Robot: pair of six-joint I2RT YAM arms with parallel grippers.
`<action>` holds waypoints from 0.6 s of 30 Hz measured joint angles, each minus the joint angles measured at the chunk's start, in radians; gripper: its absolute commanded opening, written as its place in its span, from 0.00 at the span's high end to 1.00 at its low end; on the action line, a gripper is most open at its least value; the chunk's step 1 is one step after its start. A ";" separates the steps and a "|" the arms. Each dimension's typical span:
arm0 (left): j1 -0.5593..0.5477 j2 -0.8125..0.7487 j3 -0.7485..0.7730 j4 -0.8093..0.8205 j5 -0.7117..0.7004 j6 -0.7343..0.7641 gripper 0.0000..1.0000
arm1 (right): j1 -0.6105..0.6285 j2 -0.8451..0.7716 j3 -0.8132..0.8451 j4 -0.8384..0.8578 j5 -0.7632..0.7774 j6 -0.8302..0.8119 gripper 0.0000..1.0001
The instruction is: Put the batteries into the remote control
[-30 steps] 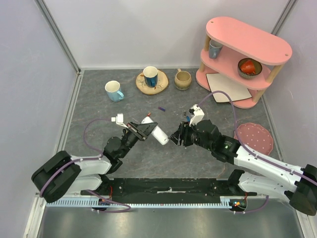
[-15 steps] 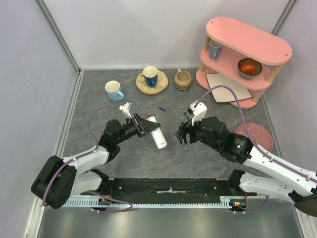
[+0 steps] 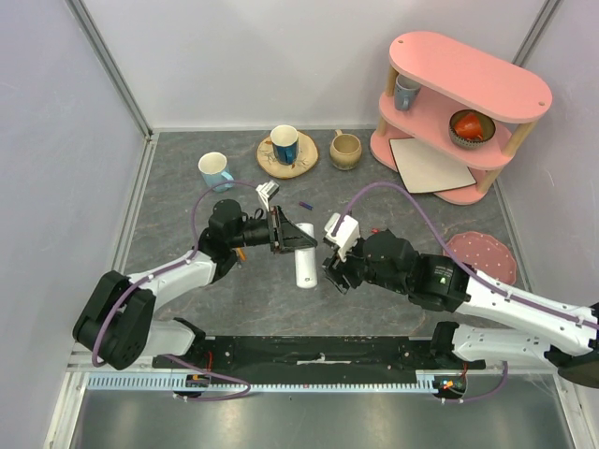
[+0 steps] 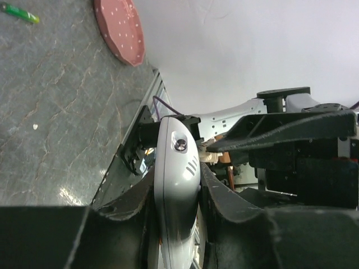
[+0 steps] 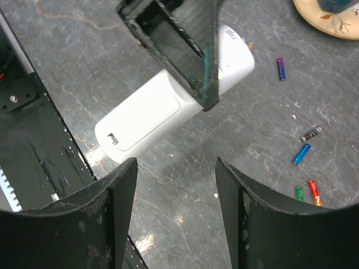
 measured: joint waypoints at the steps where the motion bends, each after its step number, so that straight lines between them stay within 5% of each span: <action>1: 0.000 0.005 0.004 -0.013 0.011 0.000 0.98 | 0.009 0.005 0.000 0.000 -0.004 -0.010 0.36; 18: 0.001 0.032 0.023 -0.212 0.029 0.002 0.98 | 0.153 0.037 -0.029 0.096 0.073 -0.077 0.37</action>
